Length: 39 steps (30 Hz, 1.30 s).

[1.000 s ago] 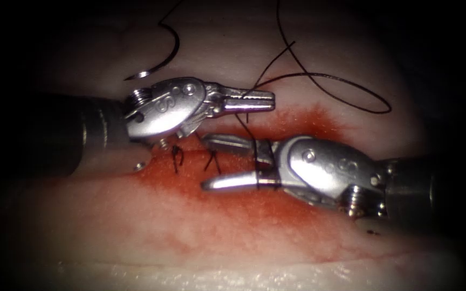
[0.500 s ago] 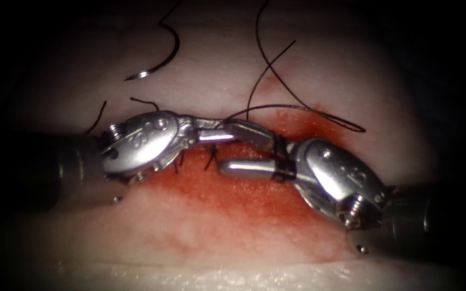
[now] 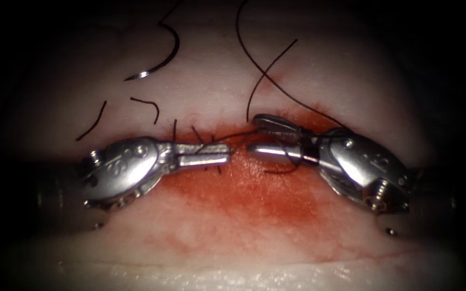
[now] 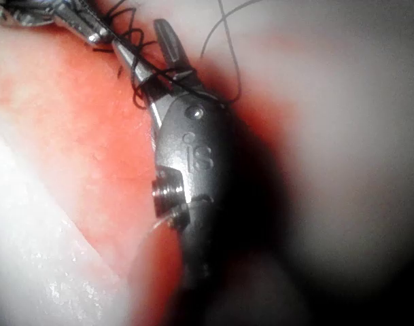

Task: Wound Closure
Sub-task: Wrap suture counter-clockwise twice around right grasper

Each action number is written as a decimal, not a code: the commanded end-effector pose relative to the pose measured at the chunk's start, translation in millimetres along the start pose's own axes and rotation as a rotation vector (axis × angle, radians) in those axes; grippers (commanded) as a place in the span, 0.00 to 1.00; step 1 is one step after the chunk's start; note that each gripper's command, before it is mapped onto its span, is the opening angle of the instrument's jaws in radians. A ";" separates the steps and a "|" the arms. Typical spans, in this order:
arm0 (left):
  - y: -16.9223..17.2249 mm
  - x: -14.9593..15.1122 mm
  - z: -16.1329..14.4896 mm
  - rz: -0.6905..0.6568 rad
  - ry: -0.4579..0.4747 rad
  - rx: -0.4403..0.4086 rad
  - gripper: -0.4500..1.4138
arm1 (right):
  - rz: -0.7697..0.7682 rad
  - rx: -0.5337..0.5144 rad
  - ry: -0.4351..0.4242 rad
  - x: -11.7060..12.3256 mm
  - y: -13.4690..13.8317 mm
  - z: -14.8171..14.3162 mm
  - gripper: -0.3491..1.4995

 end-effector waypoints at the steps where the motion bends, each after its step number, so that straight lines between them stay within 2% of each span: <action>1: 0.1 -0.6 0.6 0.000 0.001 -0.003 0.00 | 0.035 -0.014 -0.004 -0.8 -0.7 0.7 0.38; 4: 0.8 -0.6 1.0 0.007 0.005 -0.003 0.00 | 0.095 -0.058 -0.056 -1.2 -1.3 1.3 0.40; 7: 1.3 -0.5 1.9 0.024 -0.009 -0.011 0.00 | 0.176 -0.123 -0.074 -1.6 -2.2 2.4 0.75; 9: 1.3 -0.4 2.2 0.028 -0.017 -0.010 0.00 | 0.196 -0.145 -0.065 -1.8 -2.7 3.0 0.84; 10: 1.1 -0.3 2.4 0.026 -0.016 -0.009 0.00 | 0.195 -0.144 -0.067 -1.9 -2.9 3.1 0.80; 12: 0.8 0.1 2.4 0.026 -0.014 -0.010 0.00 | 0.197 -0.093 -0.084 -2.0 -3.3 2.9 0.32; 13: 0.5 0.4 2.2 0.028 -0.013 -0.012 0.00 | 0.197 -0.089 -0.097 -2.0 -3.4 2.7 0.30; 18: 0.1 1.4 1.2 0.039 -0.013 -0.013 0.00 | 0.196 -0.105 -0.108 -1.7 -2.9 1.6 0.35; 26: 0.6 1.6 1.0 0.038 -0.021 -0.006 0.00 | 0.147 -0.116 -0.120 -1.7 -2.7 2.2 0.32; 27: 0.7 2.0 1.1 0.033 -0.022 -0.006 0.00 | 0.122 -0.122 -0.145 -1.7 -2.6 2.4 0.35; 32: 0.4 3.6 1.4 0.036 -0.032 -0.006 0.00 | 0.037 -0.125 -0.257 -1.9 -2.3 2.7 0.34; 34: 0.1 4.6 1.7 0.041 -0.030 -0.010 0.00 | 0.018 -0.114 -0.296 -2.0 -2.3 2.8 0.42; 39: -2.1 7.1 2.7 0.053 -0.033 -0.024 0.00 | -0.023 0.015 -0.410 -2.2 -2.9 2.9 0.37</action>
